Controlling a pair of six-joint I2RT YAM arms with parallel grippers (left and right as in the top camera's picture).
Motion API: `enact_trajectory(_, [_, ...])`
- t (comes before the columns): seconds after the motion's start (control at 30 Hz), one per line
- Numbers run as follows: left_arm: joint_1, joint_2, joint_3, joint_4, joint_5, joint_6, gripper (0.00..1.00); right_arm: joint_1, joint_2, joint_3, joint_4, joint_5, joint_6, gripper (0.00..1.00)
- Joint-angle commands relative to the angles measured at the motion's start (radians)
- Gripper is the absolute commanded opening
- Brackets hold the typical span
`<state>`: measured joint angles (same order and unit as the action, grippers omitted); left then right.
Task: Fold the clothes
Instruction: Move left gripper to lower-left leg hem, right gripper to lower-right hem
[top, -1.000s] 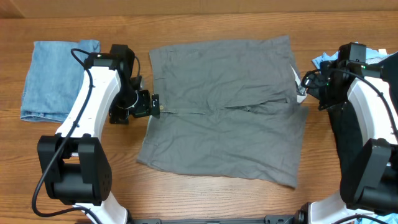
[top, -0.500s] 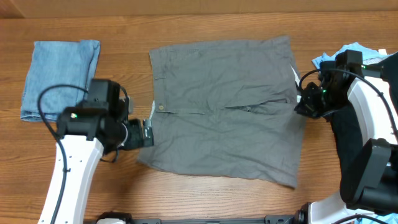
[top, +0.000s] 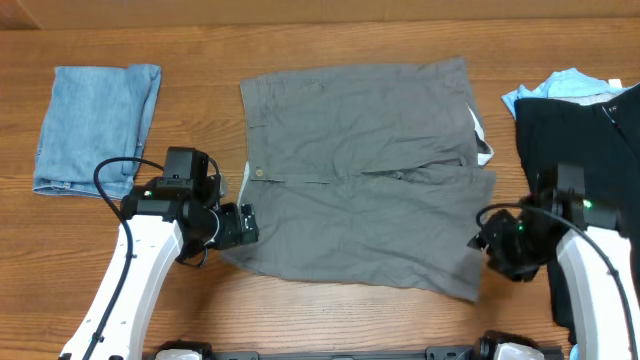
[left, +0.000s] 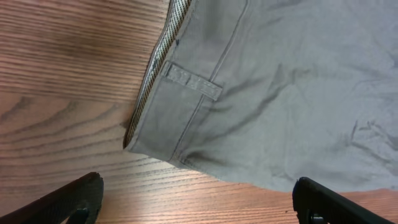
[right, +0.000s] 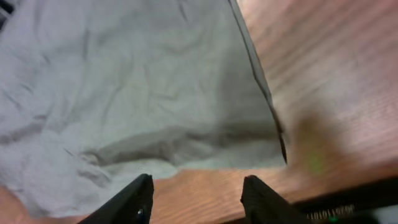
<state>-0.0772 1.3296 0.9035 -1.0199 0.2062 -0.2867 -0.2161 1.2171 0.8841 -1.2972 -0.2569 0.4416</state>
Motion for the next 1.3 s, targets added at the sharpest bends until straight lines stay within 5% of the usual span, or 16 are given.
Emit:
enact_trajectory(0.0, [-0.003, 0.006, -0.005, 0.005, 0.016, -0.014, 1.0, -0.003, -0.032, -0.014, -0.003, 0.026, 0.066, 0.67])
enact_trajectory(0.03, [-0.003, 0.006, -0.005, 0.006, 0.017, -0.014, 1.0, -0.003, -0.031, -0.014, 0.0, 0.044, 0.085, 0.98])
enact_trajectory(0.07, [-0.003, 0.005, -0.005, 0.011, 0.021, -0.014, 1.0, -0.003, -0.029, -0.014, 0.002, 0.072, 0.113, 1.0])
enact_trajectory(0.43, [-0.003, 0.006, -0.005, 0.014, 0.023, -0.027, 1.0, -0.002, -0.021, -0.259, 0.129, -0.006, 0.375, 1.0])
enact_trajectory(0.8, [-0.003, 0.005, -0.005, -0.003, 0.024, -0.029, 1.0, -0.002, -0.021, -0.404, 0.318, 0.003, 0.426, 0.91])
enact_trajectory(0.9, [-0.003, 0.005, -0.005, -0.001, 0.024, -0.032, 1.0, -0.002, -0.021, -0.423, 0.375, 0.044, 0.427, 0.78])
enact_trajectory(1.0, [-0.003, 0.005, -0.005, -0.004, 0.024, -0.032, 1.0, -0.002, -0.021, -0.425, 0.402, 0.047, 0.422, 0.54])
enact_trajectory(1.1, [-0.003, 0.005, -0.005, -0.004, 0.024, -0.032, 0.88, -0.002, -0.021, -0.425, 0.423, 0.051, 0.376, 0.31])
enact_trajectory(1.27, [-0.003, 0.005, 0.002, -0.051, 0.033, -0.085, 0.78, -0.002, -0.021, -0.425, 0.444, 0.04, 0.348, 0.12])
